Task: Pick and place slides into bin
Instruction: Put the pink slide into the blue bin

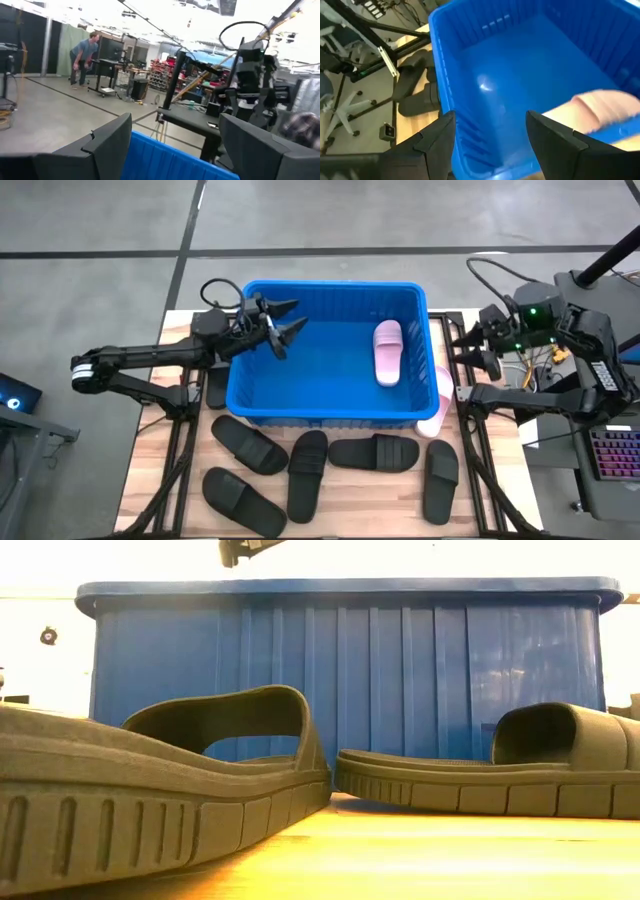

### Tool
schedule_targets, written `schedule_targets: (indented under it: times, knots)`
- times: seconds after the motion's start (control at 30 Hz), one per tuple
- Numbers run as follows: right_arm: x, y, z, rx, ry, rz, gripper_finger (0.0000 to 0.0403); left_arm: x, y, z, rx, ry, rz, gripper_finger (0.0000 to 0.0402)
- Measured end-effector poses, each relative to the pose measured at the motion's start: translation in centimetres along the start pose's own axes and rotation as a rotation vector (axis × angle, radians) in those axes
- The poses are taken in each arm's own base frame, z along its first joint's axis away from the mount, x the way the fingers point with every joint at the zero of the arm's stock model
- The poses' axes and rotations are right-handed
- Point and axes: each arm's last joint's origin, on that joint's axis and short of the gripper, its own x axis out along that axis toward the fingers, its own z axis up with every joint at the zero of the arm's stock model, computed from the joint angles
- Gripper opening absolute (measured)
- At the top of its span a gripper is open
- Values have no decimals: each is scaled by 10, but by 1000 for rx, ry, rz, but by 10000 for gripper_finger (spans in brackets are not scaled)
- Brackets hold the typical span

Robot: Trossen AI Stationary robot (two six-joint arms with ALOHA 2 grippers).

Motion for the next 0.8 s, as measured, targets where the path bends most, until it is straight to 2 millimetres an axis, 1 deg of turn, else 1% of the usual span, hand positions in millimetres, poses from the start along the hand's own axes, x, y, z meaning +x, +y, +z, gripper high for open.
schedule_targets:
  times: [0.27, 0.43, 0.67, 0.8]
  knots:
    - [21, -6, 37, -117, 52, -20, 230, 0, 1, 0, 0, -7, 27, 283]
    - [30, -9, 52, -189, 76, -36, 230, 0, 1, 0, 0, -4, 29, 283]
    - [35, -2, 71, -269, 64, -8, 230, 0, 2, 1, -1, -19, 67, 283]
    - [46, 5, 81, -300, 84, 47, 230, 0, 2, 1, -1, -22, 76, 283]
